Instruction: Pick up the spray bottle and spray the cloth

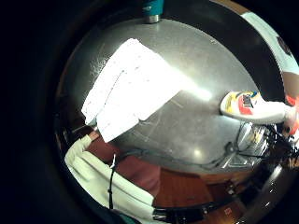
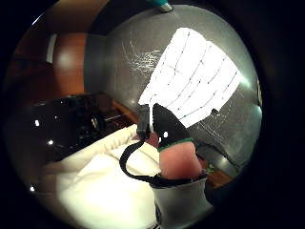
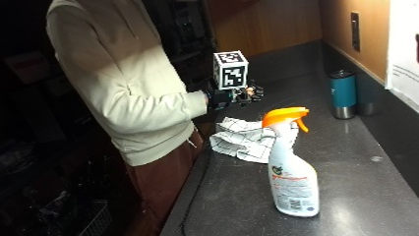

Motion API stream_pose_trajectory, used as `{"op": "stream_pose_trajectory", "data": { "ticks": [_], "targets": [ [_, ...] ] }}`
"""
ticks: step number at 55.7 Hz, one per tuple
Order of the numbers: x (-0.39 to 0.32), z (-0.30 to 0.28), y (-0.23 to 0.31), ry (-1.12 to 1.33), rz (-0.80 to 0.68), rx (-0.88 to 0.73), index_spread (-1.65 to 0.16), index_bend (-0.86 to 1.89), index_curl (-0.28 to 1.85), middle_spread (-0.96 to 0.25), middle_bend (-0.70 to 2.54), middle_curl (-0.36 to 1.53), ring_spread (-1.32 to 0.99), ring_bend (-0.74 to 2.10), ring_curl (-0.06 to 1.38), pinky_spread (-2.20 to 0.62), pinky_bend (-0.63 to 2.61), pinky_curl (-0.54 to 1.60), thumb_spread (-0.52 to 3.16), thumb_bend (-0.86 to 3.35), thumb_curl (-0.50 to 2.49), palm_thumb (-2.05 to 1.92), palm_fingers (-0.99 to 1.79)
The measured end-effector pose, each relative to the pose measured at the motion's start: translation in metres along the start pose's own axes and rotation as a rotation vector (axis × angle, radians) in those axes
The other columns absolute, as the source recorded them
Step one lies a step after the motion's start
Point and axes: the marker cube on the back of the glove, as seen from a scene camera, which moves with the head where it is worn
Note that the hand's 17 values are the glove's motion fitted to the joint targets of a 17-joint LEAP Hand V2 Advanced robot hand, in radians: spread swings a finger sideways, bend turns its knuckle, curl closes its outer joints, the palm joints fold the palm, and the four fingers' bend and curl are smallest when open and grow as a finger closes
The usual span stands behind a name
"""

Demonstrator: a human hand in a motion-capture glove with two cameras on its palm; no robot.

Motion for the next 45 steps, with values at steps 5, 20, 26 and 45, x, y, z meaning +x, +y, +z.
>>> {"op": "stream_pose_trajectory", "data": {
  "ticks": [5,20,26,45],
  "targets": [
    [0.002,0.001,0.002,0.001,-0.001,-0.004,-0.28,0.27,0.13,-0.01,0.21,0.08,0.03,0.18,0.04,0.13,0.28,0.10,0.67,0.23,0.14,0.41,0.16],
    [0.008,0.003,0.005,0.003,-0.026,0.021,-0.37,0.23,0.23,-0.01,0.19,0.18,0.03,0.19,0.10,0.19,0.27,0.19,1.03,0.15,0.24,0.46,0.14],
    [0.011,-0.001,0.010,0.000,-0.040,0.069,-0.38,0.22,0.26,-0.02,0.18,0.20,0.03,0.19,0.12,0.20,0.26,0.22,1.07,0.11,0.27,0.49,0.13],
    [0.030,-0.013,0.042,-0.041,-0.064,0.269,-0.39,0.19,0.32,-0.02,0.19,0.25,0.02,0.19,0.16,0.20,0.22,0.27,1.11,0.03,0.35,0.60,0.17]
  ]
}}
